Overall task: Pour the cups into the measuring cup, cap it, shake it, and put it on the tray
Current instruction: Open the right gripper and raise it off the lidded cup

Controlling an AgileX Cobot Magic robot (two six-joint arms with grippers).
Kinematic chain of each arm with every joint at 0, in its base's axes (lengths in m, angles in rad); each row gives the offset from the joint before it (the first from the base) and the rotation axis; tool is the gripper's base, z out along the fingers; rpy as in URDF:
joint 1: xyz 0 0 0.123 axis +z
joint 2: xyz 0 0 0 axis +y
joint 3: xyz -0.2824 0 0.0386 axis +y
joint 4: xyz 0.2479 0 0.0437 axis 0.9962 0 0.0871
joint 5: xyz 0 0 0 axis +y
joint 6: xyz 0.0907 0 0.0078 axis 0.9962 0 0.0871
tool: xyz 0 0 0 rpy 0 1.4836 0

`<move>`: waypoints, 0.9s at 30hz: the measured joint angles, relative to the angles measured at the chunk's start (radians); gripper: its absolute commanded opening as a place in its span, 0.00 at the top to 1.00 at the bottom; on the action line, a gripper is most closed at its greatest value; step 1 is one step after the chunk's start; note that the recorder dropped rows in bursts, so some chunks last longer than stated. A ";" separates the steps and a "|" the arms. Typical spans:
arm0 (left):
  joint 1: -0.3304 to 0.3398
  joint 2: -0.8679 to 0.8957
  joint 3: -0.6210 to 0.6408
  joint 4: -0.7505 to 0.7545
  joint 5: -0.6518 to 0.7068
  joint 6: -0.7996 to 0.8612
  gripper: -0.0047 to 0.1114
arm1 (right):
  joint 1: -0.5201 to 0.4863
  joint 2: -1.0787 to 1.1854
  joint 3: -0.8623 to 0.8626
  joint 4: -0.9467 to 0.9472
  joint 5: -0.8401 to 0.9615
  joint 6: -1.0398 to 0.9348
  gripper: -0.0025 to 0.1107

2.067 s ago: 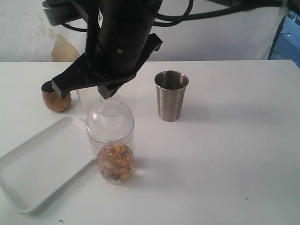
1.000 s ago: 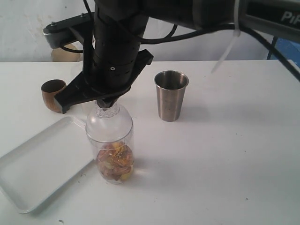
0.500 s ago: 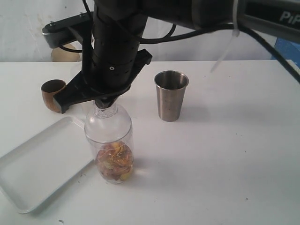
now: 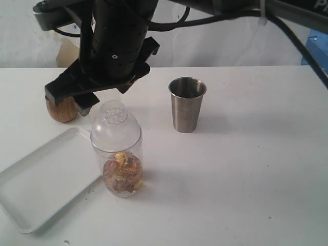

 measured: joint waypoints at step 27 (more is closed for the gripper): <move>0.000 0.000 0.000 0.000 0.000 0.000 0.96 | 0.000 -0.183 0.046 -0.224 -0.025 0.015 0.12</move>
